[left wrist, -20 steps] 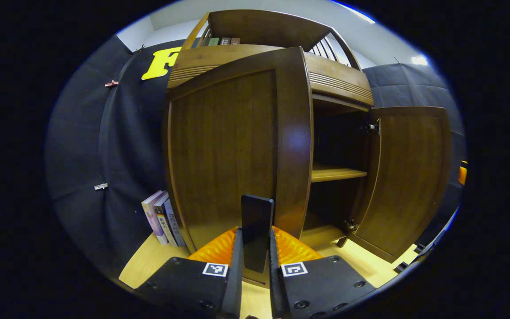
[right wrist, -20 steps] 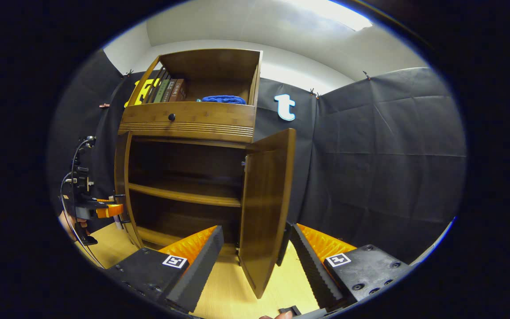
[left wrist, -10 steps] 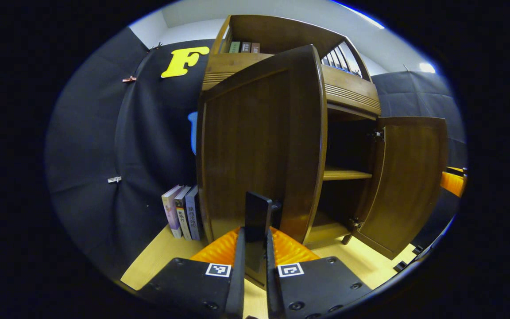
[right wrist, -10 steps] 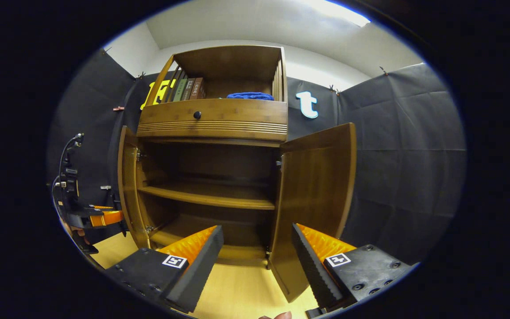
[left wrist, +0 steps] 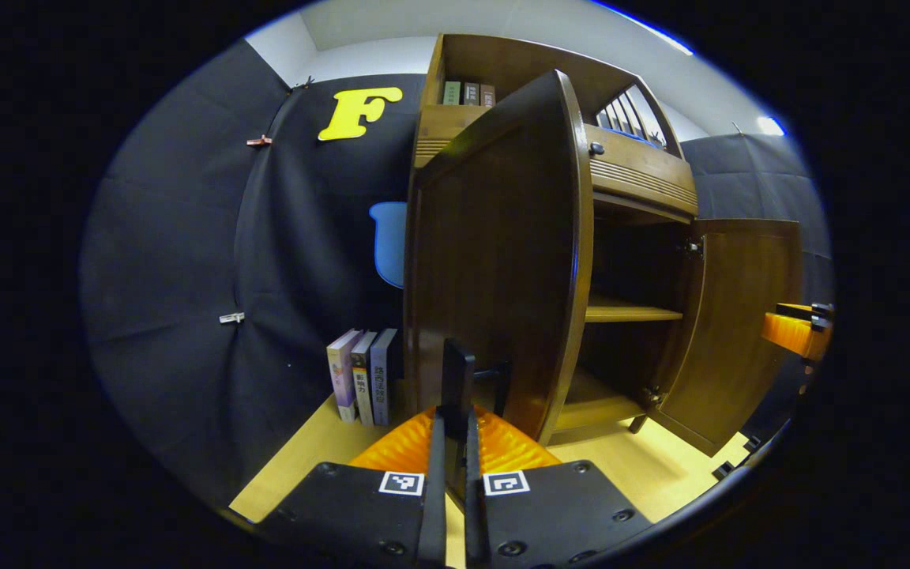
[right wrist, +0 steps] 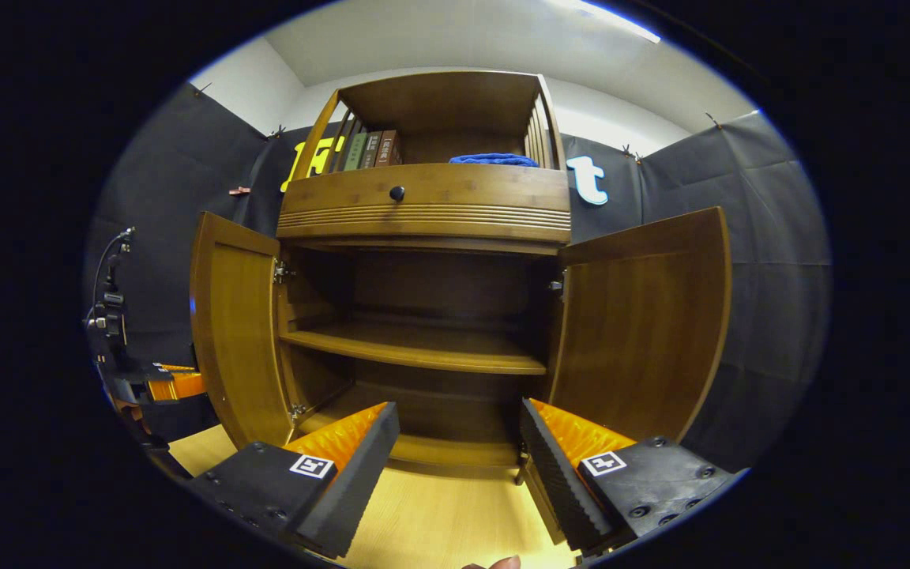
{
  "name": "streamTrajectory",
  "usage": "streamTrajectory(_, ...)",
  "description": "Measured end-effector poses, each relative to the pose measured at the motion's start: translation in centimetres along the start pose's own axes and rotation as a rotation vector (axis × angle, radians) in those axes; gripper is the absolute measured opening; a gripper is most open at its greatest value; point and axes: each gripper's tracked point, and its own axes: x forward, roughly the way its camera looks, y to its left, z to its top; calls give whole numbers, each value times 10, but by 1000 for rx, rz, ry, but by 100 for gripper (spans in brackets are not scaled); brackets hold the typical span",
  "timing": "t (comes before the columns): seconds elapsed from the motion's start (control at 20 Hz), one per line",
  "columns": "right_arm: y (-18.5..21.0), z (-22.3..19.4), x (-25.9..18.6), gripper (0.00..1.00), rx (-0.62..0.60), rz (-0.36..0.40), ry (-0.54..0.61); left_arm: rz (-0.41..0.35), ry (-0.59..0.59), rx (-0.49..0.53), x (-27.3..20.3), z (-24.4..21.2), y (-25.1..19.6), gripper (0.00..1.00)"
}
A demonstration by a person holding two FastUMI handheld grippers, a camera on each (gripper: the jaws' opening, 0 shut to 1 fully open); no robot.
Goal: Open the right door of the double-door shoe cabinet with the right hand, and open the left door with the left hand.
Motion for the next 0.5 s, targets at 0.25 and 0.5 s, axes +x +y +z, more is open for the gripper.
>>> streamTrajectory(0.25, 18, -7, 10, 98, -7, 38, 16, 48, -9, 5, -5, 1, 36, 10)
streamTrajectory(0.5, 23, -11, 20, 98, -1, 48, 18, 36, -16, -37, -6, 3, 65, 6)
